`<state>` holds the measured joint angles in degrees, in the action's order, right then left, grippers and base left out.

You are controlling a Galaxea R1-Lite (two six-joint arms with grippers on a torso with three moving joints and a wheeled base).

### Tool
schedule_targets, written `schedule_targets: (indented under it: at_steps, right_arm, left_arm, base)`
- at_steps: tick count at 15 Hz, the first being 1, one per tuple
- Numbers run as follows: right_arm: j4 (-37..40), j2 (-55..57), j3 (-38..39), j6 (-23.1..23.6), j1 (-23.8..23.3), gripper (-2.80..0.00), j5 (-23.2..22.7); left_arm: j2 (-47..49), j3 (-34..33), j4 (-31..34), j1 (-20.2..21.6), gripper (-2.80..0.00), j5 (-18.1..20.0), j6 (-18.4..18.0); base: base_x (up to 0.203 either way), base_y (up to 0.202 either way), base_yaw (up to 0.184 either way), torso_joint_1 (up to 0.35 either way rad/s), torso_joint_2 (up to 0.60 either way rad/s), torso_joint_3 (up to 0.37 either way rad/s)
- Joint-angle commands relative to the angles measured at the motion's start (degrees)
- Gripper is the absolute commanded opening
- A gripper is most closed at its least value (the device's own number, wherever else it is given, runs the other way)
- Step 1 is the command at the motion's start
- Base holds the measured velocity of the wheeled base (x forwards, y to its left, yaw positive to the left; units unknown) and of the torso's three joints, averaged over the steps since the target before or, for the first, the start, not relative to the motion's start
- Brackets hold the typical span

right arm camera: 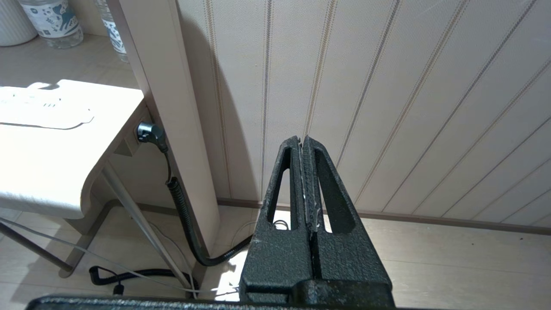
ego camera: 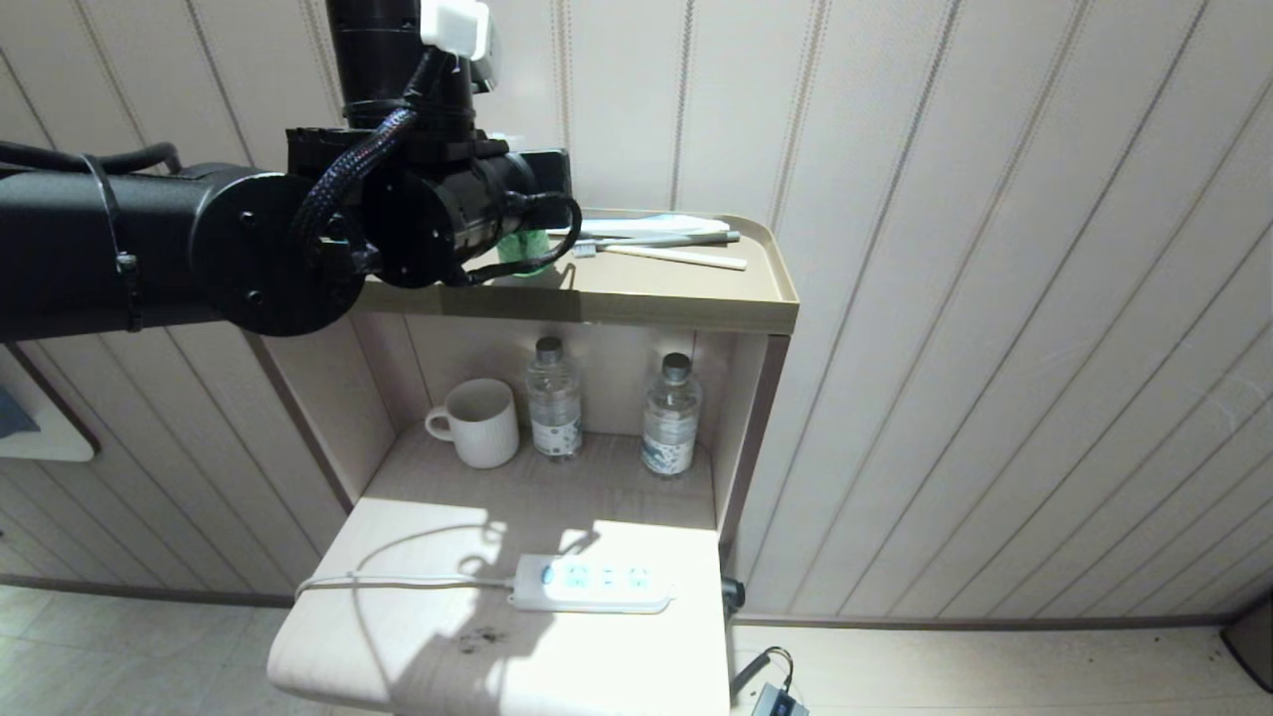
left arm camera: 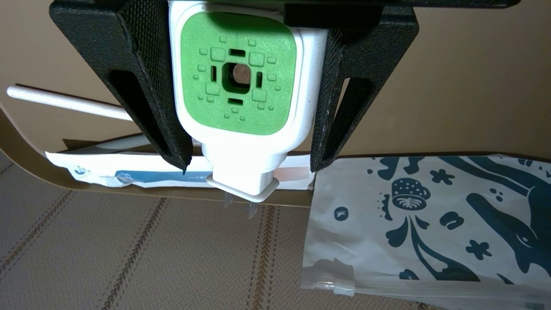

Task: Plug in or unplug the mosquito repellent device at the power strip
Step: Insert the plug into the socket

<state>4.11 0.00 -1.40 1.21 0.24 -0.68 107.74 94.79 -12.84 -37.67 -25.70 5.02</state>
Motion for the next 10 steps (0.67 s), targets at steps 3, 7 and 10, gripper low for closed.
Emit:
schedule_targets:
  at_steps: [3,7,10]
  right_arm:
    - [0.0,0.0,0.0,0.0,0.0,-2.8,0.0]
    - [0.0,0.0,0.0,0.0,0.0,-2.8,0.0]
    - [0.0,0.0,0.0,0.0,0.0,-2.8,0.0]
  left_arm:
    - [0.8,0.9,0.4,0.3,-2.8,0.1,-0.1]
    - [1.0,1.4,1.4,0.9,-2.8,2.8,-0.1]
    - [1.1,1.7,2.6,1.4,-2.8,3.3,-0.1]
  base:
    - [0.0,0.0,0.0,0.0,0.0,0.0]
    - [0.0,0.0,0.0,0.0,0.0,0.0]
    - [0.0,0.0,0.0,0.0,0.0,0.0]
